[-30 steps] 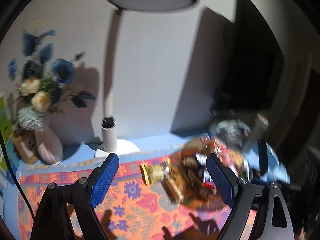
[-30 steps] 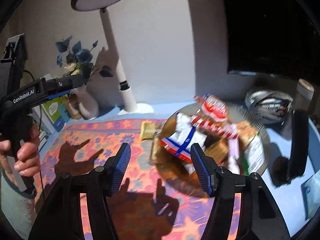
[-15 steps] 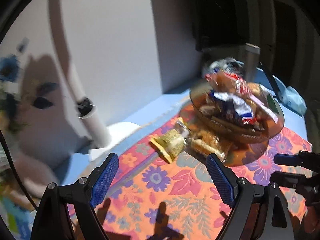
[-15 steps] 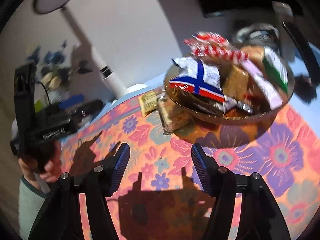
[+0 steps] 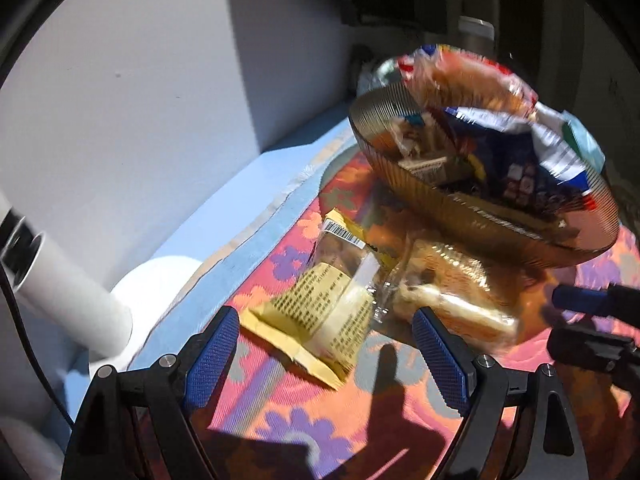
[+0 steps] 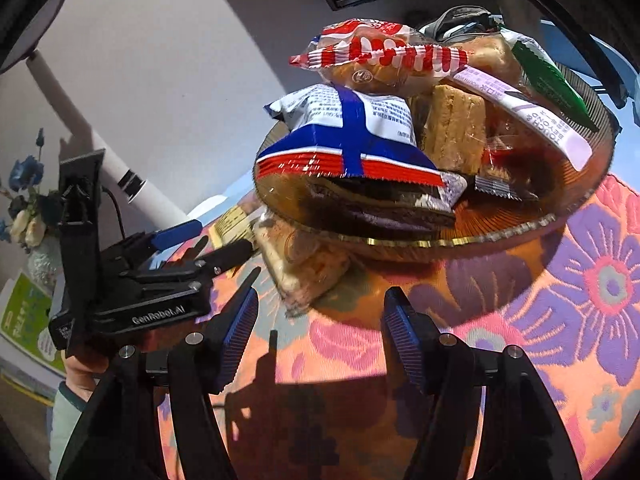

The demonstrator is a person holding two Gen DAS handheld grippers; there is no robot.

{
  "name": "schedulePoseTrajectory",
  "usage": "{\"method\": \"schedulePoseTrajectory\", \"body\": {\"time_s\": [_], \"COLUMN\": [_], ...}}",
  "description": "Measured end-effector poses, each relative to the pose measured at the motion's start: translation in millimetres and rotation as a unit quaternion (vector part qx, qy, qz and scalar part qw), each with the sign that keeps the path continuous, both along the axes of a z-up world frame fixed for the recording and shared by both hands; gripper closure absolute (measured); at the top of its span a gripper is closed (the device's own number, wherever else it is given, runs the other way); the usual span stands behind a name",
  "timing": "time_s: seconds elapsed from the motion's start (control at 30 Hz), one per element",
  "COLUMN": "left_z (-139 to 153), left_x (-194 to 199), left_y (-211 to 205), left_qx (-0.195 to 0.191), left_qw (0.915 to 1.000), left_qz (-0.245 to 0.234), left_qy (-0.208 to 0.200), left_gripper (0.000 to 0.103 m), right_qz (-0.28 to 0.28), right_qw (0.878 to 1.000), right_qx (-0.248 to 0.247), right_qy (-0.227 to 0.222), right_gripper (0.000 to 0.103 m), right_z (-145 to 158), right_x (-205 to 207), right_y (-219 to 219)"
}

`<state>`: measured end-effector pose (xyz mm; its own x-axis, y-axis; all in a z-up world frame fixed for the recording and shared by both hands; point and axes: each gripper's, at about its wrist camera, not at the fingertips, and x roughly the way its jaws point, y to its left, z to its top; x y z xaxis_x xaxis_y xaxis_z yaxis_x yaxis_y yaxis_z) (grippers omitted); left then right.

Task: Organize snacks
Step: 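Grasp the yellow printed pack with the left tool while the right tool grasps the golden sachima pack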

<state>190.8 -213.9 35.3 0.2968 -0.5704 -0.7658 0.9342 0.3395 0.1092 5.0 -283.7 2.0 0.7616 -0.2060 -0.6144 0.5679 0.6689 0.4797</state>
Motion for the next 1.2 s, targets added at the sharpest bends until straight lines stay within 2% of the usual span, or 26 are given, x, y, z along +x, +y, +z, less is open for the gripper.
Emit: {"method": "schedulePoseTrajectory", "body": {"time_s": [0.1,0.27,0.3,0.37,0.43,0.5,0.63,0.77,0.87,0.93,1.03,1.13,1.2], "left_z": [-6.1,-12.9,-13.1,-13.4,-12.3,-10.1,-1.8,16.8,28.5,31.6,27.0,22.1,13.7], "left_x": [8.1,15.9,15.8,14.6,11.8,7.9,0.9,6.4,4.1,0.5,-8.2,-14.6,-18.1], "left_y": [-7.7,-14.1,-14.3,-10.8,-7.9,-2.2,17.5,54.8,87.7,102.1,120.1,139.7,147.7], "left_qx": [0.004,-0.003,-0.003,-0.003,-0.006,-0.009,-0.008,-0.025,-0.038,-0.037,-0.013,-0.003,0.012], "left_qw": [1.0000,0.9999,0.9999,0.9999,0.9999,0.9999,0.9990,0.9935,0.9894,0.9868,0.9844,0.9823,0.9795], "left_qz": [-0.007,-0.009,-0.009,-0.010,-0.008,-0.002,0.043,0.111,0.140,0.157,0.175,0.187,0.200], "left_qy": [0.002,0.008,0.007,0.007,0.006,0.004,-0.006,0.001,0.003,0.003,0.001,0.008,0.021], "left_gripper": [0.016,0.023,0.025,0.036,0.042,0.043,0.043,0.044,0.047,0.047,0.048,0.048,0.053], "right_qz": [0.001,0.004,0.006,0.008,0.010,0.015,0.042,0.119,0.171,0.169,0.157,0.174,0.193], "right_qw": [1.000,1.000,1.000,1.000,1.000,1.000,0.999,0.993,0.985,0.985,0.987,0.984,0.980], "right_qx": [0.001,0.004,0.004,0.003,0.003,0.004,-0.005,-0.014,-0.014,-0.020,-0.017,-0.011,-0.014], "right_qy": [0.004,0.010,0.009,0.005,0.006,0.008,-0.005,-0.010,-0.015,-0.009,0.007,0.029,0.044], "right_gripper": [0.038,0.038,0.038,0.038,0.038,0.039,0.041,0.041,0.041,0.040,0.037,0.037,0.031], "right_z": [-4.1,-13.7,-14.0,-12.6,-12.9,-13.3,-10.1,-5.5,-1.5,-1.2,-4.2,-8.9,-9.5], "right_x": [10.4,20.9,23.3,25.7,31.3,40.2,52.7,66.9,66.6,60.2,58.3,72.4,80.3], "right_y": [-3.9,-5.1,-5.3,-5.5,-5.9,-4.6,2.9,21.9,34.1,36.4,31.0,27.3,27.7]}}
